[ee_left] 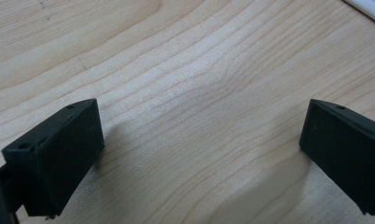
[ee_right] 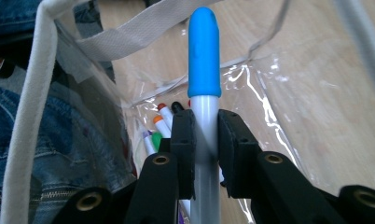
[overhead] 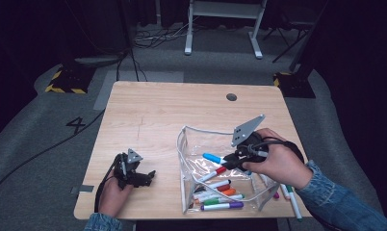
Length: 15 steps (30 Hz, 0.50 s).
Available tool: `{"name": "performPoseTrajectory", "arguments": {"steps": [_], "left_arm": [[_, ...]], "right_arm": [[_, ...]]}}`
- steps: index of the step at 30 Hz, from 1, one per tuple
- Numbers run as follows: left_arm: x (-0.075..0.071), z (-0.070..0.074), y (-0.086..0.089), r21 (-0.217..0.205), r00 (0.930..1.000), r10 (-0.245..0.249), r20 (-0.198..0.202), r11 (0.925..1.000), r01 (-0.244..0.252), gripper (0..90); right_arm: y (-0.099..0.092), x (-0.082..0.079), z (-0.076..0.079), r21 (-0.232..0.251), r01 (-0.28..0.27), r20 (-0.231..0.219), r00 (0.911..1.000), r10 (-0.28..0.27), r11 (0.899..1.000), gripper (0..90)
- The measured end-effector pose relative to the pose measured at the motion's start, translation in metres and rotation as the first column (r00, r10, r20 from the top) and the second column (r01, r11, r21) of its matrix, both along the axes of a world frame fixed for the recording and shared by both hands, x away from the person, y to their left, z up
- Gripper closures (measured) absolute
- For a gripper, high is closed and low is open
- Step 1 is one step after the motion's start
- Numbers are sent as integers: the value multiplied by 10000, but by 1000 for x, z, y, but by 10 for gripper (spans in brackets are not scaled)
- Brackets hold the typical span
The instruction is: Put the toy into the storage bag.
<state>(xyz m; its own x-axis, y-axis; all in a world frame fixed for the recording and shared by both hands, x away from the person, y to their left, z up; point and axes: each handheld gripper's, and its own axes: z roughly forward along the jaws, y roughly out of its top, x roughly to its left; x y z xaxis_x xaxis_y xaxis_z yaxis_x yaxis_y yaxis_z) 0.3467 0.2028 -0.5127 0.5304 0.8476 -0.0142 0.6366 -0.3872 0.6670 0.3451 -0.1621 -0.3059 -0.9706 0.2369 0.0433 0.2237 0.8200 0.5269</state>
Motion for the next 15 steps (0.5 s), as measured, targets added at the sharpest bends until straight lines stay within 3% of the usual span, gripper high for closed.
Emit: {"name": "performPoseTrajectory", "arguments": {"steps": [15], "left_arm": [[0,0,0,-18,10000,25,6,10000,-25,0]], "right_arm": [[22,-3,-39,-1016,-1123,-766,9915,1047,9885,773]]}}
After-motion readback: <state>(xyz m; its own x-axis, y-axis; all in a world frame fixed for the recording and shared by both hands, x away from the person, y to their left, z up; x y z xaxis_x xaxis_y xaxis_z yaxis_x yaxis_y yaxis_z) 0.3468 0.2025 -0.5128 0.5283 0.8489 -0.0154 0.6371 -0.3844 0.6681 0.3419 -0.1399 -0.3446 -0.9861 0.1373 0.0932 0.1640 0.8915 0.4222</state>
